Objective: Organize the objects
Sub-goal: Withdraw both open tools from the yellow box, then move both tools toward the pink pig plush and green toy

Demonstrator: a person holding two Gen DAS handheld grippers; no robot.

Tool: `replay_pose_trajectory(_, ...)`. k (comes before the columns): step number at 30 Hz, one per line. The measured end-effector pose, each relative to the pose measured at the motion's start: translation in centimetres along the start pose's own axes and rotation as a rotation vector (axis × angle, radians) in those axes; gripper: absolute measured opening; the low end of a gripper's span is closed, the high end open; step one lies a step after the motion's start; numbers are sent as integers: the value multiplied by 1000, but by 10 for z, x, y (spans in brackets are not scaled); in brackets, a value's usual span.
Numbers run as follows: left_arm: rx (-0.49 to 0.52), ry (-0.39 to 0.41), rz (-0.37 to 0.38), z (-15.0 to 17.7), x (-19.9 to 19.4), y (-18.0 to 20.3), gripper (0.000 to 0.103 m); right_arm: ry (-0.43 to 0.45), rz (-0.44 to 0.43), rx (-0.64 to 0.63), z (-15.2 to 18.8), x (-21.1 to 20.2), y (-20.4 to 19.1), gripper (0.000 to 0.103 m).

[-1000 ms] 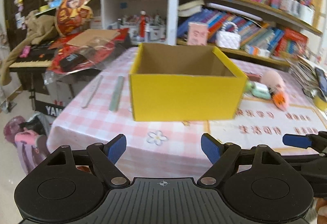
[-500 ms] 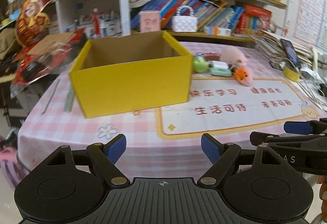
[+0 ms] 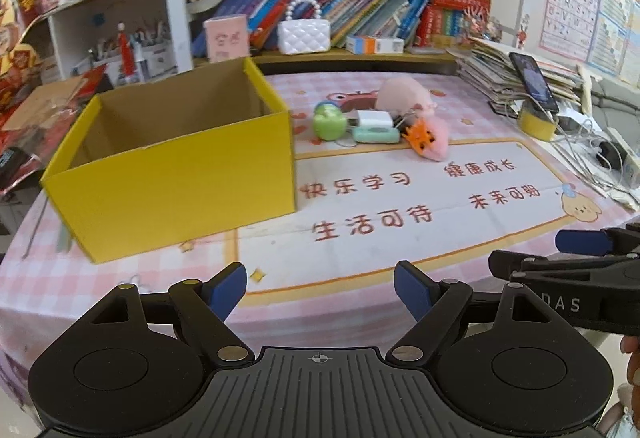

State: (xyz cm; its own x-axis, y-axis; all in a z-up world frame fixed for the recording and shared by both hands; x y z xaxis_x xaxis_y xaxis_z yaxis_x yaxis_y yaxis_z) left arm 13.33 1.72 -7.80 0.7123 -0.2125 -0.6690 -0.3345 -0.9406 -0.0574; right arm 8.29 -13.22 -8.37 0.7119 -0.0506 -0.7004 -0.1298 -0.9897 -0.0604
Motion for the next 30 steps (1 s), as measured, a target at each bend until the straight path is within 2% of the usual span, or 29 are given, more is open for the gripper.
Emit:
replay_pose_trajectory(15, 25, -31, 11, -37, 50, 51, 83, -61, 7, 19, -32, 45, 61, 71)
replay_pose_trajectory(21, -45, -33, 9, -61, 69, 61, 83, -76, -9, 31, -48, 67, 82, 71)
replay_pose_trajectory(26, -47, -6, -31, -86, 82, 70, 83, -64, -27, 13, -64, 85, 95, 72)
replay_pose_trajectory(30, -30, 28, -93, -109, 92, 71, 83, -33, -67, -20, -80, 97, 99, 72)
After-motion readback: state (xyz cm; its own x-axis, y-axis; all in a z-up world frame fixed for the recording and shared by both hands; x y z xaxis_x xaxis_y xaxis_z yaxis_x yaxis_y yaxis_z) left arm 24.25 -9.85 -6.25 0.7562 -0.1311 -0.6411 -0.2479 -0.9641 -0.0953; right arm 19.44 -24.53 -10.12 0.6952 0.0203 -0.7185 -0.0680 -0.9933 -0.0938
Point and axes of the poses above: each gripper's, at about its wrist camera, not at the fingertips, and x roughly the way its jaws point, y to its right, z to its underside, the point moved 9 cm from there along x, roughly the way its jaws point, and after that the axes turned 5 degrees about -z, right-handed, at the moved point
